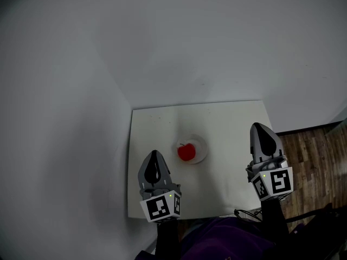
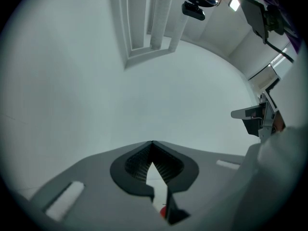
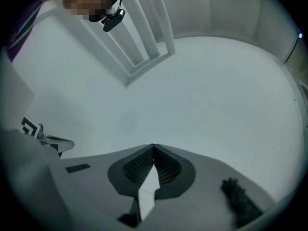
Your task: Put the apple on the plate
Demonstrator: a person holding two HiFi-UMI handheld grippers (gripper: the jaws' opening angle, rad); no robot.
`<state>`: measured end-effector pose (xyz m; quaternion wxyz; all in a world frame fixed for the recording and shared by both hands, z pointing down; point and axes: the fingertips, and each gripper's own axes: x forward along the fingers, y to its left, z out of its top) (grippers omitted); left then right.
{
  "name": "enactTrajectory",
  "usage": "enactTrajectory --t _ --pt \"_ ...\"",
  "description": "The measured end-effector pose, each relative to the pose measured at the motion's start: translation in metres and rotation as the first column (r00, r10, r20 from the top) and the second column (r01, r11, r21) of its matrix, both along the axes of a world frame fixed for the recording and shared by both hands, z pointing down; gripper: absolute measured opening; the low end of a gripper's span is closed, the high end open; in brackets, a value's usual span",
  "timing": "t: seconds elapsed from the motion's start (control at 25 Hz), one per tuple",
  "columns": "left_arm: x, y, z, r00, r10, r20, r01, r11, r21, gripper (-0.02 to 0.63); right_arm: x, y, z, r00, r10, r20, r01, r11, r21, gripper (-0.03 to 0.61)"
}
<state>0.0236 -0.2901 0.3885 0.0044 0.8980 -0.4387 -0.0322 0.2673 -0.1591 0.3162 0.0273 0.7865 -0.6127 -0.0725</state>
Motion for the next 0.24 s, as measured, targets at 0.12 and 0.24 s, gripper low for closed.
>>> enactTrajectory --t 0.12,0.24 --pt "-0.0006 0.0001 0.0009 1.000 0.000 0.002 0.000 1.000 -0.001 0.006 -0.0009 -0.0007 0.0011 1.000 -0.001 0.010 0.001 1.000 0.001 0.011" --pt "-0.0020 0.0003 0.0011 1.000 -0.003 0.000 0.003 1.000 -0.001 0.006 -0.0017 -0.0010 0.0018 1.000 -0.004 0.005 0.004 1.000 -0.004 0.011"
